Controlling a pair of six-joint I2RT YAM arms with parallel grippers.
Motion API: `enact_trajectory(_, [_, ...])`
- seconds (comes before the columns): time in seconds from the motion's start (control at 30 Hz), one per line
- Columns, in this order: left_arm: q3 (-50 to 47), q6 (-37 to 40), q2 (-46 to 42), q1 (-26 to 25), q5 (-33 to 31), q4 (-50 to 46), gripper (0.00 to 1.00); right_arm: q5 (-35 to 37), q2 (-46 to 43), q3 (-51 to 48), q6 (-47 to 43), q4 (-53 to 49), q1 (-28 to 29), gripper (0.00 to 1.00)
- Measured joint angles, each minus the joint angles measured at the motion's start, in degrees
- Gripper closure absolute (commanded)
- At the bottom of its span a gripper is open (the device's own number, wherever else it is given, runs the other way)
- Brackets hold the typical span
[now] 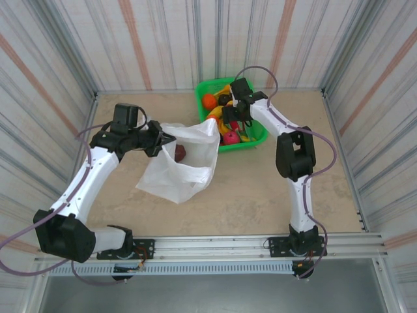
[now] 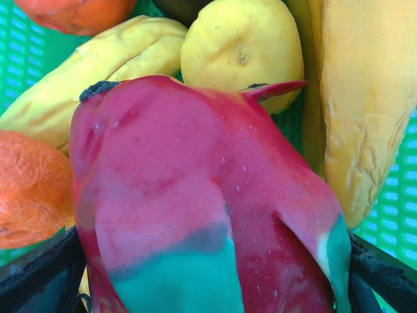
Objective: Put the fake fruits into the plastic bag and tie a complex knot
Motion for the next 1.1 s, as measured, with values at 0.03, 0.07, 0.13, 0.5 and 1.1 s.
enact_trajectory(0.03, [0.0,0.15,-0.07,0.2,0.0,-0.09,1.0,0.0,-0.92,-1.51,-0.02,0.52,0.07,0.13])
enact_trajectory(0.07, [0.0,0.17,-0.15,0.24,0.0,-0.11,1.0,-0.02,-1.84,-2.86,-0.02,0.81,0.11,0.13])
enact_trajectory(0.13, [0.0,0.28,-0.35,0.24,0.0,-0.17,1.0,-0.04,-3.5,-5.29,-0.04,1.18,0.17,0.13])
enact_trajectory(0.5, [0.0,0.37,-0.59,0.35,0.0,-0.83,1.0,-0.98,-16.41,-21.92,-1.36,0.37,-0.83,0.01])
enact_trajectory(1.1, [0.0,0.42,-0.59,0.7,0.02,-0.94,1.0,1.84,-23.08,-27.15,-2.82,-5.9,-1.88,0.01])
